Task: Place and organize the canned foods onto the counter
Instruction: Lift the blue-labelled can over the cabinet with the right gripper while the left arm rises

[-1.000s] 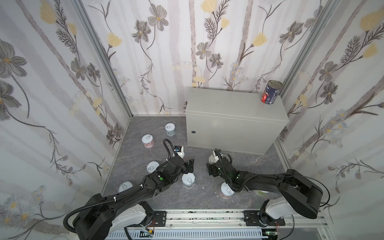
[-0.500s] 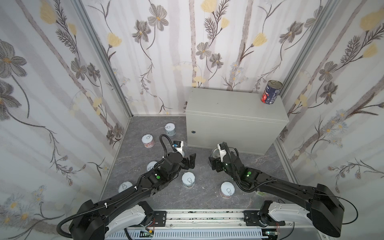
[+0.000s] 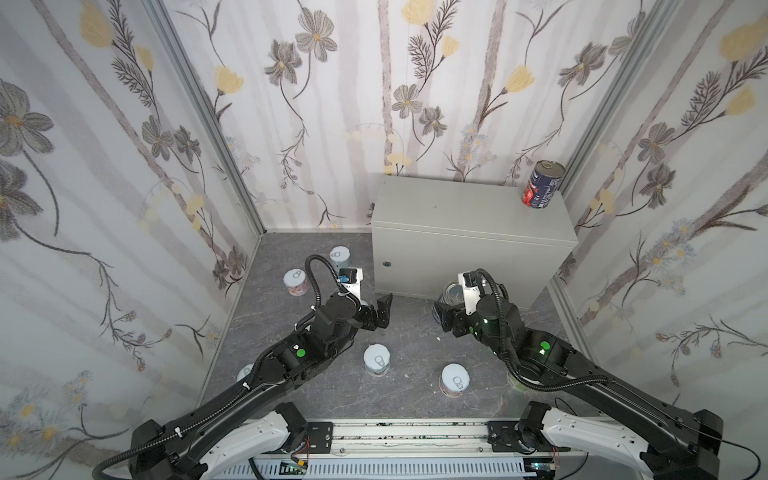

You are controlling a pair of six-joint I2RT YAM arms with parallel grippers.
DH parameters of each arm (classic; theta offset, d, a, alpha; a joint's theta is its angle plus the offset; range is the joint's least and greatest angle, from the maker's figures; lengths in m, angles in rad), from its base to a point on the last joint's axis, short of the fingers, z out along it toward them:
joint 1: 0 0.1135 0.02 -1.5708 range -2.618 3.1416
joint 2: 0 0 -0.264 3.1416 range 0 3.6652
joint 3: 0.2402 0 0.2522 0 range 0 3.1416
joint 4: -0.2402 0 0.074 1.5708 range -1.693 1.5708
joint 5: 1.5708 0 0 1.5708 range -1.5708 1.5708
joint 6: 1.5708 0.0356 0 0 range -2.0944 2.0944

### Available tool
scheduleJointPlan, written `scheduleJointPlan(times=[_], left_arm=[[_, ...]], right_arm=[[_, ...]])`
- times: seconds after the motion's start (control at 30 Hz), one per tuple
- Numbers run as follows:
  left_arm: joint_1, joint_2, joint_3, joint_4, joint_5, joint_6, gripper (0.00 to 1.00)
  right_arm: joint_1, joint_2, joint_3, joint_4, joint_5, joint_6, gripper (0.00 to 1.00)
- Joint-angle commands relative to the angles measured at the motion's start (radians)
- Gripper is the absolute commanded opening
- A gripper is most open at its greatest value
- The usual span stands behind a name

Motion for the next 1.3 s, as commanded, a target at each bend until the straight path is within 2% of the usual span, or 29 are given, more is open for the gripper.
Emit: scheduleJointPlan(times=[0.0,0.37,0.57,0.83,1.27], left_arm=[[-0.011,-0.005,0.048,-0.047,-0.047,0.022,1.00],[-0.016,0.067,0.240,-0.135,-0.081,0.127,1.00],[-0.001,0.107,0.334,-0.157,-0.074,0.176,1.00],[0.044,0.174,0.424,-0.163,-0.005,0.206,1.00],[0.107,0.320,0.612,-0.163,0.062,0.264,1.00]], right_arm=[[0.002,-0.032,0.062,-0.027,0.031,0.006,0.59],[-0.028,-0.046,0.278,-0.244,0.090,-0.035,0.57],[-0.161,0.013,0.466,-0.368,0.023,-0.091,0.56],[-0.303,0.116,0.716,-0.465,-0.015,-0.147,0.56],[-0.508,0.264,0.949,-0.505,-0.120,-0.201,0.54]])
